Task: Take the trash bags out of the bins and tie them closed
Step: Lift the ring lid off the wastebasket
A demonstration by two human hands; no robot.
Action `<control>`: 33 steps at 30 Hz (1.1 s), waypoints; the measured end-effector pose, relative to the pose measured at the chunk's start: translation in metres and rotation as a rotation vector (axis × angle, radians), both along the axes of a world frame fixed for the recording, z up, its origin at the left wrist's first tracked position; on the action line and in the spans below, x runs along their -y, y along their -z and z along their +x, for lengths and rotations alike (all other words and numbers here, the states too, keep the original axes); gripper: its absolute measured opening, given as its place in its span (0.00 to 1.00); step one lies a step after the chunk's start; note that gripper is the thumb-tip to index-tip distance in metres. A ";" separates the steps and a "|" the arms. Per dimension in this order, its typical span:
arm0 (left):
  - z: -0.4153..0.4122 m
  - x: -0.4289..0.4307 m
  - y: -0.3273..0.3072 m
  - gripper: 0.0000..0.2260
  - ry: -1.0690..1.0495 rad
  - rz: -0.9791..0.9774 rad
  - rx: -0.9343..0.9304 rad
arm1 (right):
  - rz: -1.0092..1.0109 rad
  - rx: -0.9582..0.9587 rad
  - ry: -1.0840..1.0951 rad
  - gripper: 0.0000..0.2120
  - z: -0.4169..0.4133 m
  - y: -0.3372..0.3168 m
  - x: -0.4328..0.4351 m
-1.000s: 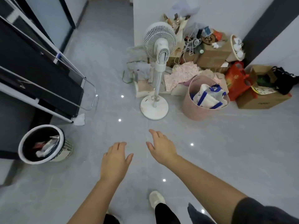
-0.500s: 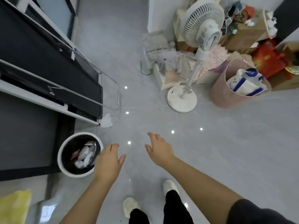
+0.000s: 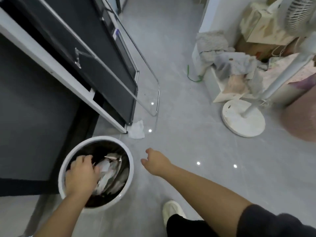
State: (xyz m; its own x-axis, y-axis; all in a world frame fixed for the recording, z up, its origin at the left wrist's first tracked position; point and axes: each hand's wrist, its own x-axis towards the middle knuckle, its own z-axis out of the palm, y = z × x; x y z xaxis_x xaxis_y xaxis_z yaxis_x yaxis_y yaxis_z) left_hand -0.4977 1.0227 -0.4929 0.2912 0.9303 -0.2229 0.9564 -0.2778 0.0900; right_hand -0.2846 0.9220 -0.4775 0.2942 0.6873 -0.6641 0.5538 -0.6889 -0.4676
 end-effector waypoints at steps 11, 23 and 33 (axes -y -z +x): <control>-0.095 -0.039 0.105 0.12 -0.336 0.103 0.110 | 0.075 0.175 -0.109 0.09 -0.044 0.091 -0.051; -0.103 -0.031 0.060 0.09 -0.326 0.152 0.218 | 0.128 0.225 -0.021 0.09 -0.061 0.070 -0.044; 0.014 -0.036 0.009 0.13 -0.013 0.143 0.364 | 0.158 0.293 0.234 0.09 0.055 0.074 -0.004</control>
State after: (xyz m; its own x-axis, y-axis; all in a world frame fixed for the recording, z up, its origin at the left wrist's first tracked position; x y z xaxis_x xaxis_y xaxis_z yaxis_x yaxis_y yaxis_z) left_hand -0.4841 1.0591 -0.5024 0.3151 0.9487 0.0249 0.8727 -0.3000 0.3851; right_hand -0.2291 0.9258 -0.5519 0.6162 0.6660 -0.4205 0.5159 -0.7447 -0.4234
